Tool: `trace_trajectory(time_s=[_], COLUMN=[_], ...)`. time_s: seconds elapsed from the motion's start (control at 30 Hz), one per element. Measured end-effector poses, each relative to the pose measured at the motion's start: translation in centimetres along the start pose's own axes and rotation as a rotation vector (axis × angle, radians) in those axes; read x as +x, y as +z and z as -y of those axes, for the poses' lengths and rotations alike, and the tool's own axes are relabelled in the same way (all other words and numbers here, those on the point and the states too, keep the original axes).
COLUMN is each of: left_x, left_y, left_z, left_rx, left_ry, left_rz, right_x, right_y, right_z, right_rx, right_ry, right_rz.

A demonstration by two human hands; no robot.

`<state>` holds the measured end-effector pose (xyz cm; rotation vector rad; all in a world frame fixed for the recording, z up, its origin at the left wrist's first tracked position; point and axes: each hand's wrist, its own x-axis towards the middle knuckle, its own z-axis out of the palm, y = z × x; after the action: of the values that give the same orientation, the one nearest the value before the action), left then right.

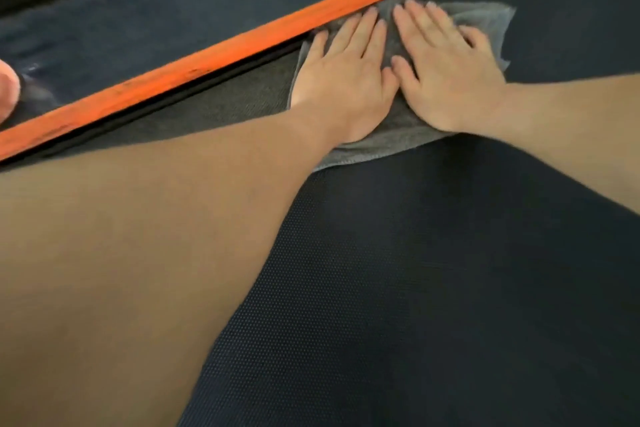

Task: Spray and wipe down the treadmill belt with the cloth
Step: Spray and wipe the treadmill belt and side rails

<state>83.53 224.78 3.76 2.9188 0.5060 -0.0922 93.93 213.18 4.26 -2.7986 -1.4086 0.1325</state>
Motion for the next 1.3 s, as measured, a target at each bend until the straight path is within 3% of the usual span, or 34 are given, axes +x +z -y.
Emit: trace_trajectory(time_s=[0.2,0.5,0.87,0.97,1.07,1.23,1.3], left_x=[-3.7,-17.4,-38.0,-38.0,-34.3,-25.3,-24.4], left_y=[0.2,-1.1,-2.2,-2.2,-2.3,-0.7,-0.6], left_z=[-0.5,8.7,24.3,23.8,20.1,11.7,10.7], left_rx=[-0.057,-0.012,0.016,0.006,-0.021,-0.099,-0.101], left_ry=[-0.065,-0.150,-0.468,-0.559,-0.627,-0.362,-0.280], left_rz=[-0.006,0.047,0.024,0.030,0.000,-0.001,0.017], right_x=[-2.7,-7.2,-10.8,-10.7,-9.5,-9.5,-10.1], right_y=[0.8,0.4,1.7,1.8,1.8,0.8,0.4], right_z=[4.1,17.9,42.2,41.8,36.4,24.0,22.9], right_rx=[0.058,0.077,0.128,0.095,0.046,-0.065,-0.057], right_ry=[0.248,0.062,-0.353,-0.449,-0.510,-0.218,-0.116], right_rz=[0.047,0.143,0.152,0.143,0.111,0.109,0.123])
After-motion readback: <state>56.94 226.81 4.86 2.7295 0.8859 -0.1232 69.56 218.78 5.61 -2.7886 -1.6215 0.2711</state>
